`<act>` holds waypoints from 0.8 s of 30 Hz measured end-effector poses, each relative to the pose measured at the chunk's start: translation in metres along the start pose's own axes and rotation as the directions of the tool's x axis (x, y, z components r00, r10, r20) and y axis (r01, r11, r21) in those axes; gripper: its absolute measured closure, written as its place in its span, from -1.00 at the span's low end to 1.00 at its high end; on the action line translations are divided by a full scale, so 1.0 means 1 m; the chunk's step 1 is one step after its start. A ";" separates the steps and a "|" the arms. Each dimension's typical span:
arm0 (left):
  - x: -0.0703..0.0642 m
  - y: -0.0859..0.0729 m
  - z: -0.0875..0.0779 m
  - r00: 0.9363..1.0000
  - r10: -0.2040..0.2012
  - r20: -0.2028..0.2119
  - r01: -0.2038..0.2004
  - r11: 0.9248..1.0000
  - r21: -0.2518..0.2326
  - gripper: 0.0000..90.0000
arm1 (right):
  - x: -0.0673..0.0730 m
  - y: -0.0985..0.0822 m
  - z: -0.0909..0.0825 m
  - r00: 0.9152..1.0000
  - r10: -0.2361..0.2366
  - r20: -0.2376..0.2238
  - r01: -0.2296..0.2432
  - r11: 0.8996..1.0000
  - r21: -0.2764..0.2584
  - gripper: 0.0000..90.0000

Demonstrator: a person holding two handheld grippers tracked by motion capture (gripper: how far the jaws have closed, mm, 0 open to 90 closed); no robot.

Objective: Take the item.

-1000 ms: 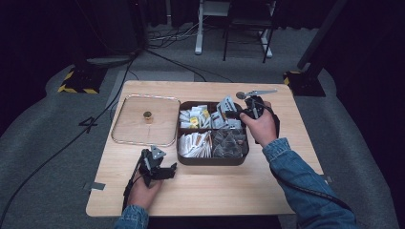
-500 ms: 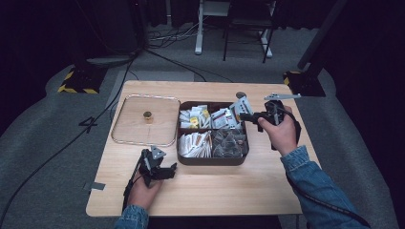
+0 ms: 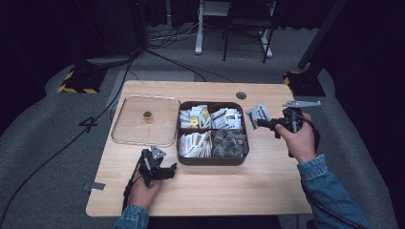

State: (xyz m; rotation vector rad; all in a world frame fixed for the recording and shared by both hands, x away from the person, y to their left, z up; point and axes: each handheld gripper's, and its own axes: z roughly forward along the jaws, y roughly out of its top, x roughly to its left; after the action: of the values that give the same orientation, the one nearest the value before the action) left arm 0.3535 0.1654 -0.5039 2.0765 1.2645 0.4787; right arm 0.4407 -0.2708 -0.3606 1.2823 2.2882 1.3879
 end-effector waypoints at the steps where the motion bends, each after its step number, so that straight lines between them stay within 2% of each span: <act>1: 0.000 0.000 0.000 1.000 0.000 0.000 0.000 1.000 0.000 -0.64 | -0.002 -0.002 -0.002 1.000 0.011 0.003 -0.011 1.000 -0.009 0.88; 5: 0.000 0.000 0.000 1.000 0.001 -0.001 -0.001 1.000 -0.001 -0.64 | -0.010 -0.009 -0.008 0.999 0.027 0.021 -0.026 0.999 -0.023 0.88; 6: 0.000 0.000 0.000 1.000 0.001 -0.001 -0.001 1.000 -0.001 -0.64 | -0.015 -0.015 -0.011 0.999 0.036 0.024 -0.035 0.999 -0.020 0.88; 8: 0.000 0.000 0.000 1.000 0.001 -0.001 -0.001 1.000 -0.001 -0.64 | -0.019 -0.022 -0.012 1.000 0.021 0.020 -0.021 1.000 -0.007 0.87; 11: 0.000 0.000 0.000 1.000 0.000 -0.001 0.000 1.000 -0.001 -0.64 | -0.025 -0.036 -0.011 0.999 0.040 0.032 -0.040 0.999 0.003 0.87; 13: 0.000 0.000 0.000 1.000 -0.003 -0.002 0.003 1.000 -0.002 -0.64 | -0.029 -0.045 -0.009 0.997 0.066 0.034 -0.066 0.998 0.002 0.87; 15: 0.000 0.000 0.000 1.000 -0.003 -0.002 0.003 1.000 -0.002 -0.64 | -0.033 -0.051 -0.006 0.997 0.060 0.052 -0.062 0.998 0.025 0.88; 18: 0.000 0.000 0.000 1.000 -0.003 -0.002 0.003 1.000 -0.002 -0.64 | -0.035 -0.055 -0.005 0.996 0.076 0.055 -0.077 0.997 0.015 0.87; 24: 0.000 0.000 0.000 1.000 -0.003 -0.002 0.003 1.000 -0.002 -0.64 | -0.037 -0.067 0.010 0.994 0.073 0.075 -0.078 0.995 0.069 0.87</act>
State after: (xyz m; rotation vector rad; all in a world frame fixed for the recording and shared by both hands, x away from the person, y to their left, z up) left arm 0.3540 0.1650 -0.5040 2.0728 1.2681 0.4805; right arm 0.4297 -0.3051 -0.4291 1.4309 2.2830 1.2699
